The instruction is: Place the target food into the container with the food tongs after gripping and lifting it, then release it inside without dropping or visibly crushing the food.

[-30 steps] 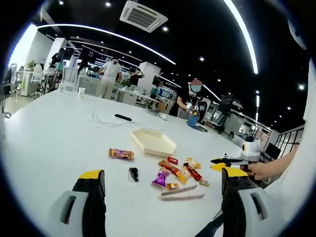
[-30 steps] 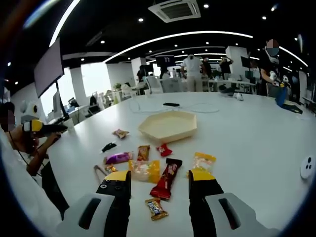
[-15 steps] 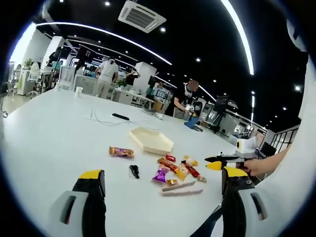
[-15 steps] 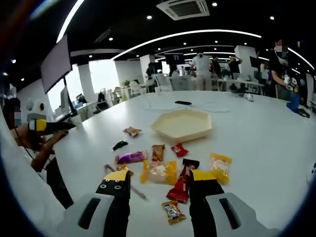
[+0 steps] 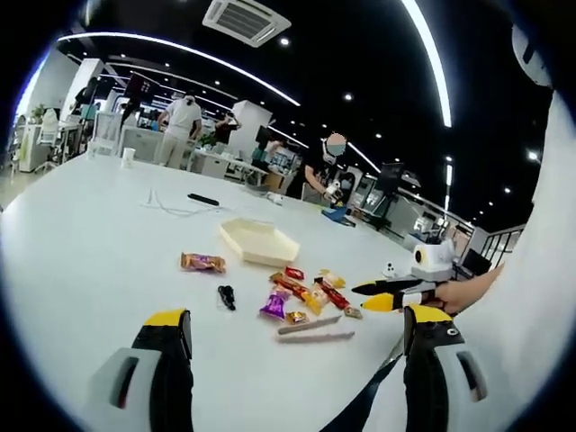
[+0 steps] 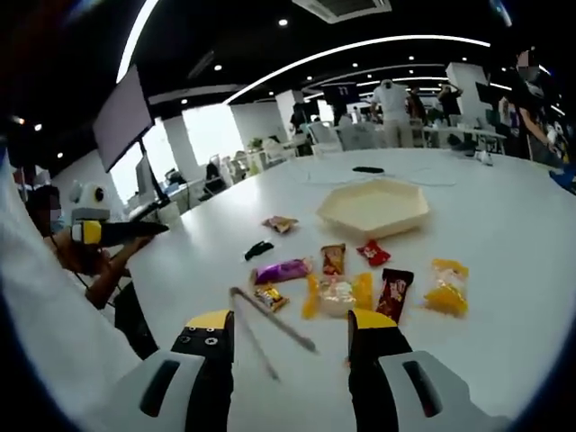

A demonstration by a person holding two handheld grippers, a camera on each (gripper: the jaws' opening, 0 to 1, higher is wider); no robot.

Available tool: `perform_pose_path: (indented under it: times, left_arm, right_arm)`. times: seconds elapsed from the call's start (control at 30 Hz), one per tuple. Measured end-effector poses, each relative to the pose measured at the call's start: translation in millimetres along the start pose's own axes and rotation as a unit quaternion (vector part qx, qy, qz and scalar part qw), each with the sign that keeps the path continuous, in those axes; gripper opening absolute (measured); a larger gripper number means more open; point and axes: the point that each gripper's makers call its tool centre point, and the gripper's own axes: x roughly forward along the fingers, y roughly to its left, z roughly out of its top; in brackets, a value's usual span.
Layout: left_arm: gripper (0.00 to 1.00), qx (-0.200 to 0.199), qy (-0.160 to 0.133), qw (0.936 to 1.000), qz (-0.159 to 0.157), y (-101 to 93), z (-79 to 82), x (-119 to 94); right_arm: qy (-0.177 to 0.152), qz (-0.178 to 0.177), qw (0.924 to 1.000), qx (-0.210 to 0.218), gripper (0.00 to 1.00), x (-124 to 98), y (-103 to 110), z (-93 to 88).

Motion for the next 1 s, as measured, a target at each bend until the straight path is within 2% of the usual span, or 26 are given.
perform_pose_path:
  times: [0.1, 0.23, 0.3, 0.33, 0.43, 0.53, 0.73, 0.8, 0.87, 1.0]
  left_arm:
    - [0.99, 0.004, 0.002, 1.0, -0.001, -0.7, -2.3, 6]
    - [0.99, 0.0, 0.022, 0.9997, -0.008, -3.7, -9.1, 11]
    - [0.99, 0.002, 0.023, 0.9997, -0.008, -5.0, -10.8, 7]
    - [0.99, 0.001, 0.026, 0.9996, -0.005, -5.4, -15.1, 3]
    - [0.99, -0.004, 0.034, 0.9994, -0.005, -7.1, -25.2, -4]
    - [0.99, -0.002, 0.047, 0.9989, -0.001, -7.8, -33.7, -6]
    - [0.99, 0.001, 0.051, 0.9987, 0.005, -7.7, -33.3, -7]
    - [0.99, 0.004, 0.057, 0.9984, 0.005, -6.6, -33.0, -6]
    - [0.99, 0.007, 0.059, 0.9982, 0.005, -5.4, -31.3, -6]
    - [0.99, 0.007, 0.051, 0.9986, 0.011, -3.3, -26.0, -5]
  right_arm:
    - [0.009, 0.008, 0.9998, -0.014, 0.51, 3, 3, -2.1]
    - [0.026, 0.024, 0.9988, -0.035, 0.51, 9, 7, -7.2]
    - [0.036, 0.038, 0.9973, -0.051, 0.53, 13, 12, -11.4]
    - [0.043, 0.028, 0.9949, -0.087, 0.57, 16, 9, -14.1]
    - [0.065, 0.058, 0.9932, -0.078, 0.58, 20, 21, -25.1]
    - [0.075, 0.073, 0.989, -0.104, 0.57, 24, 28, -30.0]
    - [0.084, 0.084, 0.9869, -0.109, 0.56, 33, 31, -35.4]
    - [0.092, 0.089, 0.9848, -0.117, 0.56, 34, 32, -38.5]
    - [0.107, 0.101, 0.9791, -0.14, 0.56, 37, 39, -43.1]
    - [0.107, 0.103, 0.9783, -0.144, 0.54, 40, 37, -41.3]
